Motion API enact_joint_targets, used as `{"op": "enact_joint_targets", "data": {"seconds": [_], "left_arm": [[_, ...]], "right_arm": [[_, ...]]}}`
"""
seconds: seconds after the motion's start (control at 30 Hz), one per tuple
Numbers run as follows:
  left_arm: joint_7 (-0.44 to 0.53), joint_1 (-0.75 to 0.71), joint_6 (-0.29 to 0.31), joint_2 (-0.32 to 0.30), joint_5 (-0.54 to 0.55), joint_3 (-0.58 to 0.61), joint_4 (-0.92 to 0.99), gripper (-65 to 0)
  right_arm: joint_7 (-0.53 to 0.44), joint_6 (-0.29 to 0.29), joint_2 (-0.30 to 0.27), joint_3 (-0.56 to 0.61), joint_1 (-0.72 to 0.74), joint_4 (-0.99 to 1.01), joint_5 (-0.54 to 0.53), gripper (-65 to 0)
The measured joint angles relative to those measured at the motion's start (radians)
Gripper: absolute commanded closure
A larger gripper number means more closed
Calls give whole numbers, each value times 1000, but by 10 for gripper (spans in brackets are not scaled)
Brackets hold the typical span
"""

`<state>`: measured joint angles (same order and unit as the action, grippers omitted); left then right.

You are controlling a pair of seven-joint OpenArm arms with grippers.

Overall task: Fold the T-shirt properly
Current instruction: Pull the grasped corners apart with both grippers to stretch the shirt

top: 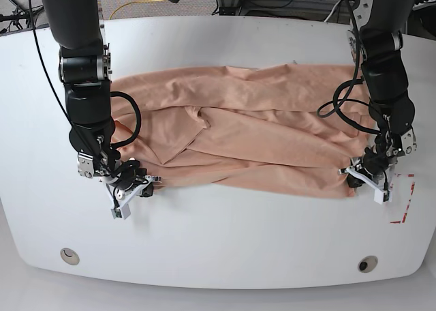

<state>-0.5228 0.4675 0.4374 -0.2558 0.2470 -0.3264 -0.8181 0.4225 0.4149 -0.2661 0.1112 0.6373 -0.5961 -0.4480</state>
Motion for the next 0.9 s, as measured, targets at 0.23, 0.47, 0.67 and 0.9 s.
{"op": "enact_joint_targets", "data": {"seconds": [0.23,0.47,0.67,0.9], "left_arm": [[-3,1,0,-5,0,-3,-5,0],[-10,-4,3,-26,0,-6,-94,0],[-72,-3,10,-27,7,-29,-203,0],[-84,-8,8,-27,1,-64,-294,0]], "right_arm": [[1,4,-6,-1,16,-19,-1,0],[134,4,-24,-3,5,-217,0,0],[201,3,-44,-5,-10,-422,0,0],[278,10,-51,-23,-11,-539,-1,0]]}}
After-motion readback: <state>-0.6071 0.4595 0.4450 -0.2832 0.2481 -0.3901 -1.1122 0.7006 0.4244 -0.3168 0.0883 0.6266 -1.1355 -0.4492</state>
